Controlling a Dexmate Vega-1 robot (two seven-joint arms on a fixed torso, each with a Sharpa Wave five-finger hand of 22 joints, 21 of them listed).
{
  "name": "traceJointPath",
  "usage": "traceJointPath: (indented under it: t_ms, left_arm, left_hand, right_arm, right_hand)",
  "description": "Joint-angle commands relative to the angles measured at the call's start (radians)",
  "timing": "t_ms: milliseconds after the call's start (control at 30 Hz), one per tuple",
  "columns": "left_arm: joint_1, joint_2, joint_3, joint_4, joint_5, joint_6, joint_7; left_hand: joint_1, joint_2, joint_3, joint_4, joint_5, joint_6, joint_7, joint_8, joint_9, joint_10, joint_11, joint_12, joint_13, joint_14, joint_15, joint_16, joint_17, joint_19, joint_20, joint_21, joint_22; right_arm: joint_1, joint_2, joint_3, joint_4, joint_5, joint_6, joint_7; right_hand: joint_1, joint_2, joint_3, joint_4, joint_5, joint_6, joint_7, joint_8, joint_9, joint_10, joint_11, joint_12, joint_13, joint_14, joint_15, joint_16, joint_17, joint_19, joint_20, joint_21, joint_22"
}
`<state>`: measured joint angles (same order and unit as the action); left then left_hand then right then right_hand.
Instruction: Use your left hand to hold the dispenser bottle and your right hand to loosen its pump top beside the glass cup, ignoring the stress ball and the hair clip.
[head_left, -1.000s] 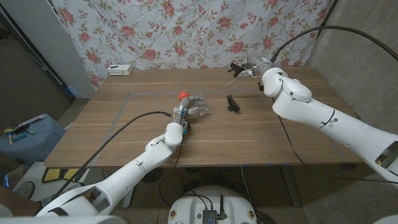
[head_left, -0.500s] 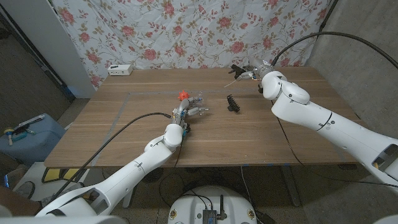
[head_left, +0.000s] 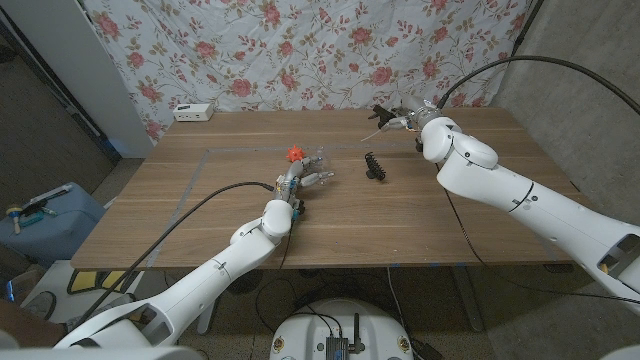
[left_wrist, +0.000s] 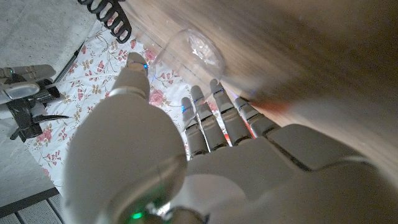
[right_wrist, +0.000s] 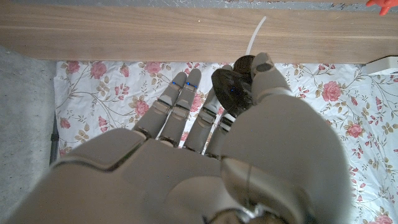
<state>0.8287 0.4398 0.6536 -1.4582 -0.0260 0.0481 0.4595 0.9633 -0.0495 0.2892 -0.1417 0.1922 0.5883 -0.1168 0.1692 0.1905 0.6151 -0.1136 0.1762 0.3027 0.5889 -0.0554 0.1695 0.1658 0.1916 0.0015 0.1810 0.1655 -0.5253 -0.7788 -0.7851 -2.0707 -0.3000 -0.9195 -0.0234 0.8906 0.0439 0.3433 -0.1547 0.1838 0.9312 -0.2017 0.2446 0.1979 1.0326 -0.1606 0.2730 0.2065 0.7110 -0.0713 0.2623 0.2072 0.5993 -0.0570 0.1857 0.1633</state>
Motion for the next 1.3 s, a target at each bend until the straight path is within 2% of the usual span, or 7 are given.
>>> traceJointPath:
  t_ms: [33,267,567,833,1000,1067,1300]
  left_arm:
    - [0.007,0.012,-0.007,-0.019,-0.008,0.003,-0.008]
    - [0.008,0.02,-0.01,-0.029,-0.014,0.011,-0.019]
    - [0.009,0.031,-0.013,-0.041,-0.025,0.021,-0.039]
    - [0.01,0.045,-0.016,-0.056,-0.041,0.027,-0.066]
    - [0.01,0.05,-0.017,-0.061,-0.045,0.028,-0.074]
    - [0.01,0.051,-0.018,-0.061,-0.046,0.027,-0.075]
    - [0.009,0.052,-0.018,-0.06,-0.049,0.023,-0.078]
  left_hand:
    - [0.005,-0.02,-0.013,0.001,0.009,-0.035,-0.001,0.004,-0.001,-0.03,0.002,0.005,-0.009,-0.034,-0.067,-0.001,0.002,-0.006,0.008,0.001,0.003]
    - [-0.004,-0.028,-0.027,0.005,0.017,-0.082,0.002,0.004,-0.003,-0.087,0.012,0.002,-0.026,-0.095,-0.058,-0.002,0.002,-0.024,0.022,0.0,0.004]
    - [-0.007,-0.034,-0.037,0.006,0.025,-0.119,0.001,0.003,-0.005,-0.124,0.018,0.003,-0.04,-0.144,-0.043,-0.003,0.001,-0.04,0.03,-0.001,0.004]
    - [-0.015,-0.031,-0.049,0.012,0.036,-0.189,-0.017,0.002,-0.007,-0.198,0.027,0.003,-0.064,-0.228,-0.027,-0.004,0.002,-0.068,0.047,-0.002,0.004]
    - [-0.021,-0.031,-0.059,0.014,0.042,-0.226,-0.012,0.003,-0.008,-0.251,0.037,0.003,-0.079,-0.286,-0.018,-0.005,0.002,-0.083,0.052,-0.001,0.004]
    - [-0.023,-0.03,-0.063,0.016,0.045,-0.245,-0.014,0.003,-0.009,-0.282,0.042,0.0,-0.085,-0.316,-0.002,-0.005,0.002,-0.093,0.056,-0.002,0.004]
    - [-0.029,-0.03,-0.071,0.018,0.051,-0.28,-0.01,0.003,-0.009,-0.315,0.055,0.003,-0.094,-0.352,0.006,-0.003,0.001,-0.105,0.057,-0.001,0.003]
  right_arm:
    - [-0.005,-0.002,0.002,-0.002,0.015,0.0,-0.014]
    - [-0.008,-0.001,0.004,-0.007,0.022,-0.01,-0.021]
    - [-0.012,-0.002,0.008,-0.01,0.035,-0.01,-0.03]
    - [-0.019,-0.003,0.013,-0.008,0.046,-0.005,-0.043]
    - [-0.023,-0.002,0.015,-0.009,0.051,-0.005,-0.051]
    - [-0.025,-0.003,0.017,-0.01,0.053,-0.004,-0.054]
    - [-0.028,-0.007,0.018,-0.013,0.059,-0.004,-0.059]
  right_hand:
    - [0.005,0.008,-0.005,0.003,0.007,0.101,0.028,0.005,0.001,0.012,0.0,-0.002,0.004,0.012,-0.149,-0.002,0.002,0.013,-0.024,0.004,0.003]
    - [0.005,0.009,-0.005,0.003,0.007,0.102,0.028,0.004,0.001,0.015,0.0,-0.002,0.004,0.013,-0.149,-0.003,0.002,0.014,-0.022,0.005,0.003]
    - [0.005,0.009,-0.006,0.003,0.007,0.103,0.028,0.003,0.001,0.015,-0.002,-0.004,0.004,0.013,-0.149,-0.005,0.002,0.015,-0.021,0.004,0.003]
    - [0.005,0.01,-0.008,0.003,0.007,0.104,0.028,0.002,0.001,0.015,0.001,-0.005,0.004,0.015,-0.149,-0.005,0.002,0.016,-0.021,0.004,0.003]
    - [0.005,0.01,-0.009,0.004,0.007,0.104,0.028,0.001,0.001,0.017,0.0,-0.005,0.004,0.017,-0.148,-0.005,0.003,0.015,-0.021,0.004,0.003]
    - [0.004,0.011,-0.01,0.004,0.007,0.105,0.026,0.001,0.002,0.016,0.0,-0.006,0.004,0.017,-0.148,-0.005,0.003,0.015,-0.021,0.004,0.003]
    - [0.004,0.011,-0.01,0.004,0.007,0.106,0.027,0.0,0.002,0.017,0.0,-0.006,0.004,0.017,-0.148,-0.006,0.003,0.014,-0.02,0.003,0.003]
